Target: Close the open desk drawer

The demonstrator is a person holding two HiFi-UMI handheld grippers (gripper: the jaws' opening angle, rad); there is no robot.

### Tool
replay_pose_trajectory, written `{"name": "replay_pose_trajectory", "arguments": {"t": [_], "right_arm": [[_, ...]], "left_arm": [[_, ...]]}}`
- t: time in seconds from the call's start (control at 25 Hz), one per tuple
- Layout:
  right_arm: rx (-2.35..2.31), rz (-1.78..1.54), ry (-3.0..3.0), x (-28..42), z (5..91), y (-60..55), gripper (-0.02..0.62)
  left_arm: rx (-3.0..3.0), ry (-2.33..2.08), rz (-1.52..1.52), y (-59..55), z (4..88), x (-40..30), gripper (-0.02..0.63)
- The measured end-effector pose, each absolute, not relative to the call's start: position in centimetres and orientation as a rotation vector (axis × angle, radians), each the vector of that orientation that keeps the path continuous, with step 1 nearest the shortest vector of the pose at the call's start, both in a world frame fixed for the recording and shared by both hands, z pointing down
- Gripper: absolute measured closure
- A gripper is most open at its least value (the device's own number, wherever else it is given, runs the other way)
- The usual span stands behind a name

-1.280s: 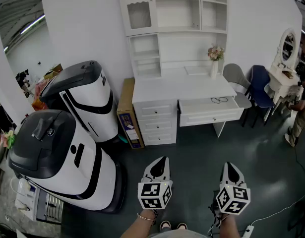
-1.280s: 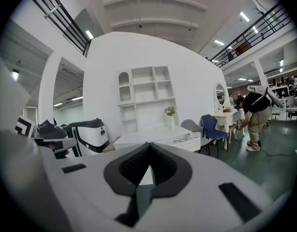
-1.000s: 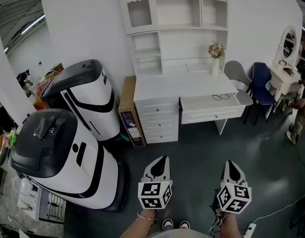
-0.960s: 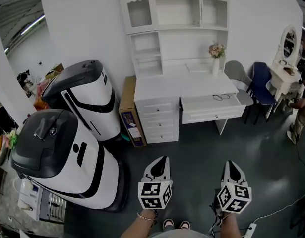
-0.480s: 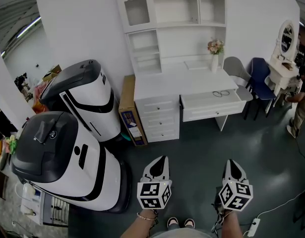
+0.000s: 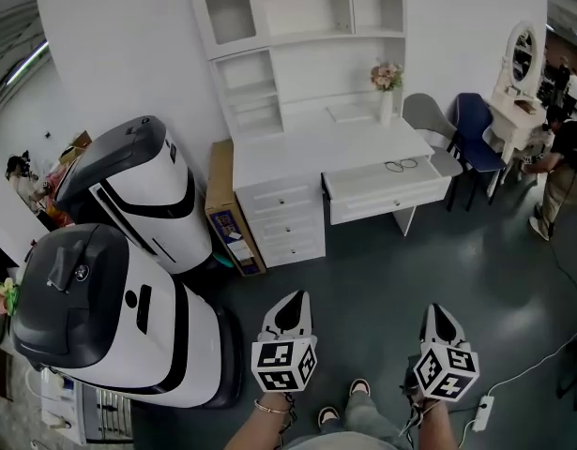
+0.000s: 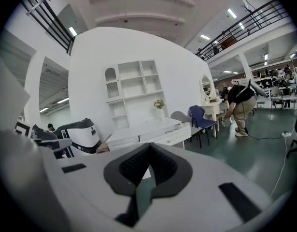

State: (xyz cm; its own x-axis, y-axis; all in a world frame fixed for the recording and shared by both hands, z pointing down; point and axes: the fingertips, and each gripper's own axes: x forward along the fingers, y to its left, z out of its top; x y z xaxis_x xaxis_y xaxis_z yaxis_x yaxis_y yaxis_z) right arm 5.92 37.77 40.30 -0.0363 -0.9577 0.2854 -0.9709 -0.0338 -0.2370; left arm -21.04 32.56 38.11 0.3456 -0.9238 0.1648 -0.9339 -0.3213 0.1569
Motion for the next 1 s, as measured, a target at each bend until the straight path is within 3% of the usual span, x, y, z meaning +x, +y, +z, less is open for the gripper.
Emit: {"name": "replay_pose_trajectory", "arguments": {"t": [1.0], "right_arm": [[2.071,0.653,-2.271,10.9,40.0,21.1,0.589]], "left_arm": [[2.353,-1.738,0.053,16.9,37.6,-16.4,0.586]]}}
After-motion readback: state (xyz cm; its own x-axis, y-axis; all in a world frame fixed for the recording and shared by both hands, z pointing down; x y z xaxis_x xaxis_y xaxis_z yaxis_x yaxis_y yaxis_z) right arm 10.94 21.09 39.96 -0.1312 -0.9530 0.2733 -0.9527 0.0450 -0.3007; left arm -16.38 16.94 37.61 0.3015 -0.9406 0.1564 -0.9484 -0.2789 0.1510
